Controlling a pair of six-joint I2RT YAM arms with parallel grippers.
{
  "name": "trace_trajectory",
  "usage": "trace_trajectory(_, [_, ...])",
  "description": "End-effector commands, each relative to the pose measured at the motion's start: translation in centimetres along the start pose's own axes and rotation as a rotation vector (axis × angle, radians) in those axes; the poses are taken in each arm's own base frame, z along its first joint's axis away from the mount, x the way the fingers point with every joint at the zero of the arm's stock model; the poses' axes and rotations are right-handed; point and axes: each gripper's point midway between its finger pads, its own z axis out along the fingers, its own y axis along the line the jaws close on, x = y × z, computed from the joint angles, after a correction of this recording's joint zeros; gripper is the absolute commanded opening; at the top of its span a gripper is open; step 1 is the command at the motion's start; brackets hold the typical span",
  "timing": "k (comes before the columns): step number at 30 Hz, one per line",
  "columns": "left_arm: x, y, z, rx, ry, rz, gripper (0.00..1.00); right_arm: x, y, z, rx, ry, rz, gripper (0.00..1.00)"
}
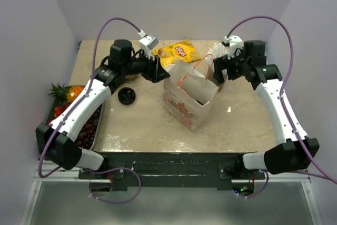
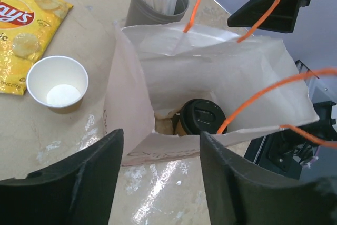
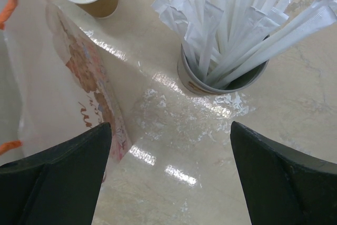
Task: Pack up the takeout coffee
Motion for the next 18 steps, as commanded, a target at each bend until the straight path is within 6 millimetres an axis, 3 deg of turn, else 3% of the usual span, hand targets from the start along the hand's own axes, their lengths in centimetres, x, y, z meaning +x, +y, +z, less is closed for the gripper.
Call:
trace_trajectory(1, [-3.1, -1.2, -0.4, 0.037, -0.077, 0.034, 0.67, -3.2, -0.4, -1.0, 0.007, -0.089, -0.030, 0.97])
trace_trajectory(7, [-3.9, -1.3, -0.7, 0.030, -0.098, 0.071, 0.72, -4.5, -1.5, -1.5, 0.069, -0.119, -0.038, 0.96])
trace_trajectory(12, [-6.0, -1.3, -1.6, -0.002, -0.141, 0.151, 0.76, -5.3, -2.4, -1.3, 0.107, -0.132, -0.037, 0.88])
trace_trajectory(18, [-7.6, -0.3, -2.9, -0.066, -0.177, 0.224, 0.77, -6.4, -2.5, 0.3, 0.080, -0.130, -0.028, 0.68])
